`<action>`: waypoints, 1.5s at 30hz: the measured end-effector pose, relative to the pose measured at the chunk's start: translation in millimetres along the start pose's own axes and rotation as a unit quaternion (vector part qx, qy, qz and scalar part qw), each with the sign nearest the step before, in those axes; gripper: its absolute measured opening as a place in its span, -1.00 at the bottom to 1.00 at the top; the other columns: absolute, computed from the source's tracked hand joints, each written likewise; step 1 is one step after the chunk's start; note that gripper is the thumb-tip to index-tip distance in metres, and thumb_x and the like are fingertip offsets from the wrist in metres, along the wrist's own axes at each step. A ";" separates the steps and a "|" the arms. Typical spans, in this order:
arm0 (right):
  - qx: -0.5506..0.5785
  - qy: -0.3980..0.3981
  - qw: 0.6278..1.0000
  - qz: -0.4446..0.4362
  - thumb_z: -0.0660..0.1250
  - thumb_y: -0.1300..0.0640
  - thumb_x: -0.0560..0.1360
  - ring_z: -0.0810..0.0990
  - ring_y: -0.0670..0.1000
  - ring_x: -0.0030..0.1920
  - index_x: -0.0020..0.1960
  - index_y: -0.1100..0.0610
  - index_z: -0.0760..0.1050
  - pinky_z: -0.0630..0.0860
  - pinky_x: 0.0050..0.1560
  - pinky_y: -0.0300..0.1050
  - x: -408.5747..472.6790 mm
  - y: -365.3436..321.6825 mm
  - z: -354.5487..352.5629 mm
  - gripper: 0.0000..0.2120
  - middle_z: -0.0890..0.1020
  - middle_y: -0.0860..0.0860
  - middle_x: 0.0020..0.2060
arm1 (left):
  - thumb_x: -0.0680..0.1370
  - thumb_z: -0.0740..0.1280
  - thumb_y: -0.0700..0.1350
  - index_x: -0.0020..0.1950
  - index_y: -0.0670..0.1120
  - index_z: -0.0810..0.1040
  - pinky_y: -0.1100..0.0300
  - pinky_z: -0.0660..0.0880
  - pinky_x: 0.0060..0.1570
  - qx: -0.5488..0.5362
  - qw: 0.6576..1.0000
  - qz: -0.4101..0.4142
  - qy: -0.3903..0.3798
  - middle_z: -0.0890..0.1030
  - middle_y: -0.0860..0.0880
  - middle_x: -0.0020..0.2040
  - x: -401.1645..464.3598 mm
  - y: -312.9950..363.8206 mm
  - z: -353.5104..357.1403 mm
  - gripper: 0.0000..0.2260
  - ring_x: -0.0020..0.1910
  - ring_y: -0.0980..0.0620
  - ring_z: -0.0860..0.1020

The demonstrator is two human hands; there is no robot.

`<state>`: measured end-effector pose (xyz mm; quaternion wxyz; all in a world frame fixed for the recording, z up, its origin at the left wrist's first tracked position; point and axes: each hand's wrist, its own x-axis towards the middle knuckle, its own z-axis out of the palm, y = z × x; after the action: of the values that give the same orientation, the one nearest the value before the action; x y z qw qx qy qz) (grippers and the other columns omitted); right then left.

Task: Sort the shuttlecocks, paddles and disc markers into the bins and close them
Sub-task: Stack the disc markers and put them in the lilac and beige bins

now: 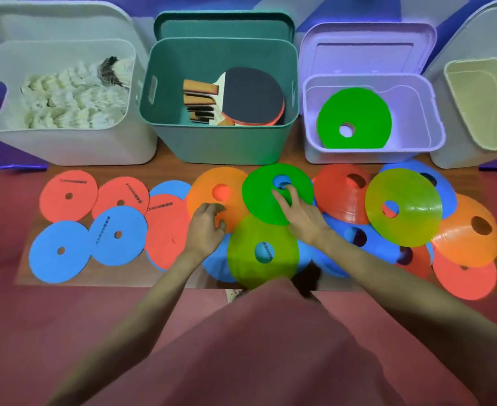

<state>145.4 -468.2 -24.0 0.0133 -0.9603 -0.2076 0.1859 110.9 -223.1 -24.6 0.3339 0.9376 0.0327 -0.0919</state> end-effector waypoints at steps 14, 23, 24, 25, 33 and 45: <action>0.486 0.369 0.781 0.132 0.08 0.19 0.59 0.49 -0.09 0.15 0.30 0.25 0.42 0.39 0.22 -0.15 -33.9 -21.0 -43.3 -0.66 0.55 0.05 0.18 | 0.51 0.42 -0.10 0.21 -0.18 0.51 0.34 0.47 -0.06 -0.231 0.971 -0.059 0.005 0.58 -0.06 -0.03 8.0 12.0 -24.5 -0.69 -0.12 0.12 0.54; 0.643 0.190 0.718 0.187 0.26 0.28 0.56 0.60 -0.19 -0.17 0.09 0.21 0.55 0.54 -0.07 -0.22 -32.2 -74.4 -23.7 -0.86 0.64 0.08 -0.03 | 0.62 0.13 0.02 0.13 -0.10 0.65 -0.06 0.41 0.30 -0.698 0.678 -0.211 -0.093 0.62 -0.14 0.19 -24.1 25.2 -46.9 -0.65 0.17 -0.12 0.56; 0.627 0.164 0.742 0.171 0.26 0.27 0.56 0.60 -0.12 -0.11 0.10 0.24 0.55 0.53 -0.03 -0.15 -26.3 -87.6 -20.8 -0.84 0.63 0.09 -0.03 | 0.63 0.10 0.04 0.07 -0.10 0.68 -0.04 0.41 0.25 -0.721 0.655 -0.211 -0.078 0.64 -0.14 0.13 -31.2 19.1 -51.3 -0.61 0.10 -0.12 0.58; 0.611 0.140 0.765 0.152 0.25 0.26 0.57 0.59 -0.06 -0.06 0.11 0.25 0.55 0.51 0.01 -0.10 -21.7 -95.5 -19.3 -0.83 0.63 0.09 -0.02 | 0.63 0.06 0.06 0.01 -0.10 0.70 -0.01 0.43 0.19 -0.736 0.641 -0.205 -0.067 0.65 -0.15 0.06 -38.4 18.9 -55.6 -0.56 0.02 -0.11 0.58; 0.337 0.090 0.935 0.065 0.17 0.25 0.56 0.51 0.22 0.13 0.23 0.24 0.40 0.44 0.09 0.16 23.9 -116.6 -1.5 -0.74 0.47 0.20 0.14 | 0.66 -0.05 0.05 -0.29 -0.03 0.71 0.21 0.45 -0.21 -0.741 0.635 -0.186 0.114 0.59 0.03 -0.34 -77.5 -17.3 -88.3 -0.40 -0.35 0.09 0.54; 0.204 -0.017 0.978 0.032 0.57 0.03 0.27 0.44 0.28 0.26 0.51 0.15 -0.02 0.47 0.11 0.14 67.7 -153.4 -6.2 0.04 0.20 0.18 0.36 | 0.58 0.16 0.19 0.34 -0.16 0.47 0.01 0.40 -0.01 -0.705 0.635 -0.210 0.235 0.55 -0.17 0.01 -111.0 -96.8 -96.5 -0.48 -0.17 -0.08 0.50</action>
<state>144.4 -300.4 -26.2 0.1990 -0.9402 -0.1344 0.2414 4.6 -87.0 10.3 0.8463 0.3744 0.3612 0.1150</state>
